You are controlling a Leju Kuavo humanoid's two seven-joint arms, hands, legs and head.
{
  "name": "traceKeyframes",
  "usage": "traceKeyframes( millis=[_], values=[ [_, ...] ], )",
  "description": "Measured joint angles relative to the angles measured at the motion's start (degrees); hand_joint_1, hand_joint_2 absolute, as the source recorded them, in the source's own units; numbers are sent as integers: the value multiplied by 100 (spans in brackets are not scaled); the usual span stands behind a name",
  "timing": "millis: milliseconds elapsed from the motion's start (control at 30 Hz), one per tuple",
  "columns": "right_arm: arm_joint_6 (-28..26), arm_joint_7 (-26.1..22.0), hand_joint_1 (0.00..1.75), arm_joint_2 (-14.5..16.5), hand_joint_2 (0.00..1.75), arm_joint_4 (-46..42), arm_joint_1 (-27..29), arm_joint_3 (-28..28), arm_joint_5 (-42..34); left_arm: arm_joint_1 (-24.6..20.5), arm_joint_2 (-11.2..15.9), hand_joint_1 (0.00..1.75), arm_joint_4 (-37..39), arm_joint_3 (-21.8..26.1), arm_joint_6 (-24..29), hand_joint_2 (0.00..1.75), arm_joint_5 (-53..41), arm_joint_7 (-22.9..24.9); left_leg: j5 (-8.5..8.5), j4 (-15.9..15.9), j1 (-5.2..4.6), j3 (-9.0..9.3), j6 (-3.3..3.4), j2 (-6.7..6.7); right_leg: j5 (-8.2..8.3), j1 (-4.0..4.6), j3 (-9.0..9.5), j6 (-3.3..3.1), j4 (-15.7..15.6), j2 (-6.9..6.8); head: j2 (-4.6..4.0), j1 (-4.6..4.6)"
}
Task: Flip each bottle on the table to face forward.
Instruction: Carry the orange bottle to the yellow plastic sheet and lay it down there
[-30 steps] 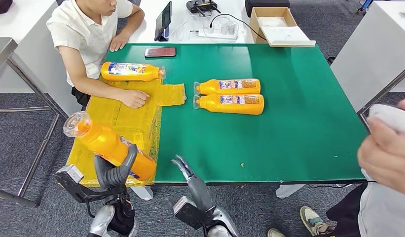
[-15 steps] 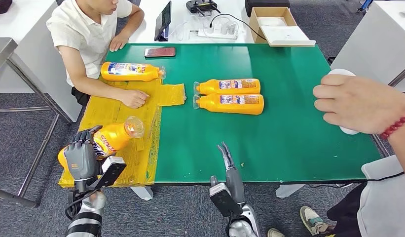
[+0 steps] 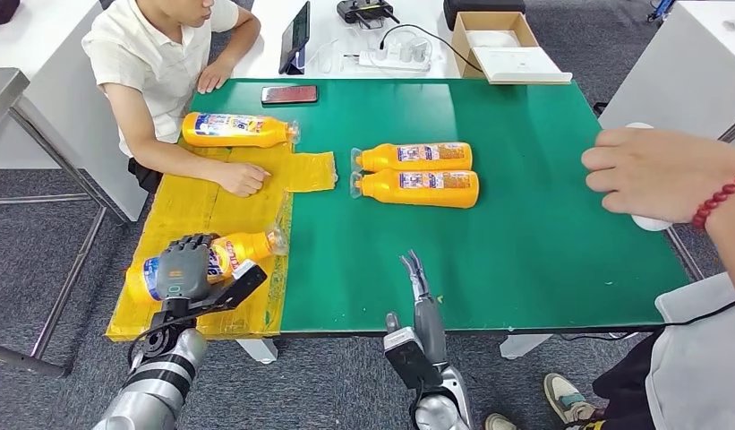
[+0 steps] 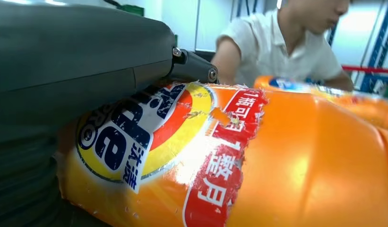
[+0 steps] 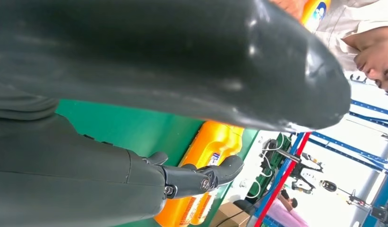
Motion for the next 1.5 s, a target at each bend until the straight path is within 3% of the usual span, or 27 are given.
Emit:
traceKeyframes(
  millis=[433,467,567,600,733,867,933,1100,1200,1400,1500],
  values=[
    [2,0,0,25,0,1,0,-28,-31,-355,204,175,703,-335,-93,175,-33,209,2,0,0,7,-1,-10,0,0,10,0,0,-3,-1,-1],
    [3,0,0,25,0,2,0,-34,-46,-403,231,149,788,-395,-161,175,-50,281,3,0,0,10,-1,-13,0,0,15,0,0,-4,-1,-1],
    [2,-10,0,26,0,2,3,-62,-104,-536,308,18,977,-570,-391,175,12,350,2,0,0,27,-1,-21,-1,0,33,-1,0,-7,-1,-1],
    [1,-16,0,26,0,4,8,-80,-127,-565,328,0,1021,-615,-476,175,97,298,2,0,0,31,-1,-22,-2,0,37,-1,-1,-7,0,-1],
    [14,-41,0,27,0,31,31,-164,-186,-634,379,0,1075,-775,-1150,175,712,-257,3,-1,0,40,-1,-27,-2,-1,49,-2,-1,-9,-1,-2],
    [128,-139,0,36,0,75,23,-254,-193,-479,436,0,695,-1161,-2535,175,2064,-1271,4,-1,-1,54,-1,-39,-2,-2,68,-1,0,-21,-2,-3],
    [171,-204,0,56,0,106,9,-300,-180,-249,484,0,243,-1513,-3034,175,2942,-1528,4,-1,-1,53,0,-48,-3,-2,69,-1,-1,-31,-1,-2],
    [182,-258,0,82,0,180,-4,-394,-150,376,597,0,-824,-2393,-2570,175,4092,-1507,4,-1,-2,33,0,-47,-3,-1,47,-1,-2,-33,-1,-1],
    [180,-267,0,86,0,238,-5,-429,-128,585,689,0,-1316,-2816,-2565,175,4499,-1505,4,0,-1,25,0,-48,-3,0,39,-1,-1,-33,-1,-1],
    [173,-288,0,90,0,341,-10,-478,-94,846,817,0,-1962,-3365,-2573,175,4739,-1608,4,-1,0,16,0,-43,-3,0,28,-1,-1,-32,-2,-1],
    [151,-295,0,90,0,379,-8,-510,-75,1073,837,0,-2378,-3475,-2457,175,5204,-1908,3,-1,0,13,0,-41,-3,0,24,-1,-1,-31,-2,-1]
  ],
)
